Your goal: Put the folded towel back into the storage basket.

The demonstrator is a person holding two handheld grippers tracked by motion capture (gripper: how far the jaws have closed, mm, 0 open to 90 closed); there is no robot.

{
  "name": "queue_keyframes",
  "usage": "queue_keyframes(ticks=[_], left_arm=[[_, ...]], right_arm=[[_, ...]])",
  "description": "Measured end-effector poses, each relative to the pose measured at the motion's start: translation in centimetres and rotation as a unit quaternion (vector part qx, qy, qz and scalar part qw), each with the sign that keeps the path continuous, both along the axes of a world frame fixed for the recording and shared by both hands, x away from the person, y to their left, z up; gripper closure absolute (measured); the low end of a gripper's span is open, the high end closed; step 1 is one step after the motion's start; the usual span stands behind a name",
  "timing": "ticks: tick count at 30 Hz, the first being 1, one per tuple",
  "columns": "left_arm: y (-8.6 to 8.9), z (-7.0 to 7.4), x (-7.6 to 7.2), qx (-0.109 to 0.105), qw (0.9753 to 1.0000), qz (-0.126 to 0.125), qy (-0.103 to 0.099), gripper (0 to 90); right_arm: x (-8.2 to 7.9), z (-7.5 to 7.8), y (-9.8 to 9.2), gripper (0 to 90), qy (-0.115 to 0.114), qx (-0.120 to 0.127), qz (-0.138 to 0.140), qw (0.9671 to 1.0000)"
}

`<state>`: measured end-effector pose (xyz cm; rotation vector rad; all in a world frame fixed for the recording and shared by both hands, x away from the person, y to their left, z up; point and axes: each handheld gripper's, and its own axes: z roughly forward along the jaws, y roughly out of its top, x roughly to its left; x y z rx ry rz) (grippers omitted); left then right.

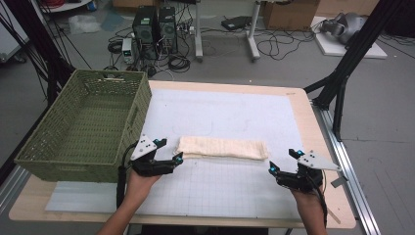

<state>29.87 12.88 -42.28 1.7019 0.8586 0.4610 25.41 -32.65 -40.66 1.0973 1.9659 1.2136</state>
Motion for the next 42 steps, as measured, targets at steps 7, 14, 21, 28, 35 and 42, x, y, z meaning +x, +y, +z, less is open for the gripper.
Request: queue_keyframes(ticks=[7, 14, 21, 28, 35, 42], left_arm=[[-0.2, 0.1, 1.2, 0.003, 0.9996, 0.007, 0.025, 24.4], [-0.6, 1.1, 2.7, 0.010, 0.9990, 0.014, 0.041, 24.7], [-1.0, 0.6, 3.9, 0.023, 0.9974, 0.025, 0.063, 24.9], [-1.1, -0.3, 4.7, 0.040, 0.9945, 0.035, 0.091, 27.3], [-1.5, -1.1, 5.2, 0.057, 0.9912, 0.036, 0.114, 30.7], [-2.0, -1.8, 5.5, 0.077, 0.9873, 0.035, 0.134, 36.8]], right_arm=[[0.0, 0.0, -0.2, 16.2, 0.001, 0.006, -0.004, 1.0000], [0.1, 0.0, -0.2, 16.2, 0.002, 0.004, -0.005, 1.0000], [0.1, 0.0, -0.2, 16.2, 0.002, 0.002, -0.003, 1.0000], [0.2, -0.1, -0.1, 16.2, 0.003, 0.003, -0.002, 1.0000], [0.2, -0.1, 0.0, 16.2, 0.004, 0.000, 0.000, 1.0000], [0.2, -0.2, 0.0, 16.2, 0.005, -0.003, 0.001, 1.0000]])
